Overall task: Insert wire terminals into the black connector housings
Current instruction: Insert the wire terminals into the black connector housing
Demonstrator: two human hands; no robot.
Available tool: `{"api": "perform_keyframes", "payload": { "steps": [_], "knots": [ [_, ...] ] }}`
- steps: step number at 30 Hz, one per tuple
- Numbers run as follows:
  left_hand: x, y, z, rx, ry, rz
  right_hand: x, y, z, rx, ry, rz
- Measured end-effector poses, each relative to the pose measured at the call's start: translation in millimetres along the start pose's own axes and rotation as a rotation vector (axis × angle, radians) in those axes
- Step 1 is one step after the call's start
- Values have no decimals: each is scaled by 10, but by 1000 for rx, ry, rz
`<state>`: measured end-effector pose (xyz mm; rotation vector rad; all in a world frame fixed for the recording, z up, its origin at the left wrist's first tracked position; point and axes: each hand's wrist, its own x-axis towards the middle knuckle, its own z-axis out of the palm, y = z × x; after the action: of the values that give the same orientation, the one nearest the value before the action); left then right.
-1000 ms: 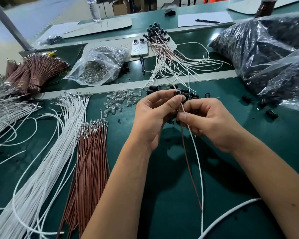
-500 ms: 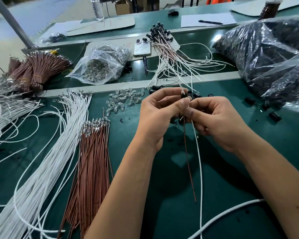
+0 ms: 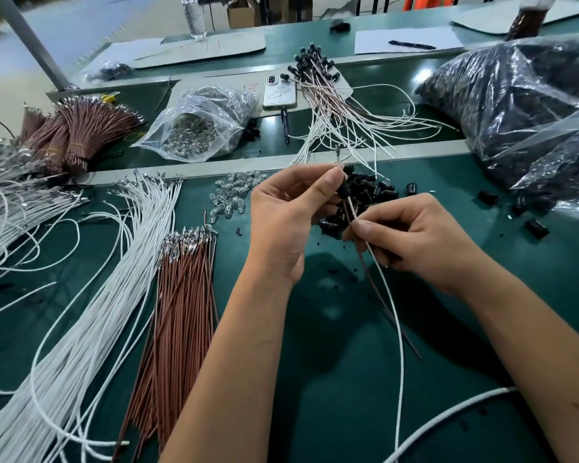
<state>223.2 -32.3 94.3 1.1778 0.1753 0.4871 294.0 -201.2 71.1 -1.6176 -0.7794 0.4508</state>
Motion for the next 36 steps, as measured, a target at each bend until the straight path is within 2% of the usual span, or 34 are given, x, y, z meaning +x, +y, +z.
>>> {"api": "perform_keyframes", "payload": {
  "steps": [7,10,14,23,36],
  "knots": [
    [19,-40,-34,136,-82,203,5,10,-53,-112,-119,-4],
    [21,-71,-17,148,-103,243,12,9,-25,-138,-17,-60],
    [22,-91,-9,157,-122,247,15,-6,6,-135,134,-152],
    [19,-88,-27,169,-118,237,23,-4,-50,-257,32,-204],
    [32,-94,-28,180,-87,223,68,54,-105,-471,37,-337]
  ]
}}
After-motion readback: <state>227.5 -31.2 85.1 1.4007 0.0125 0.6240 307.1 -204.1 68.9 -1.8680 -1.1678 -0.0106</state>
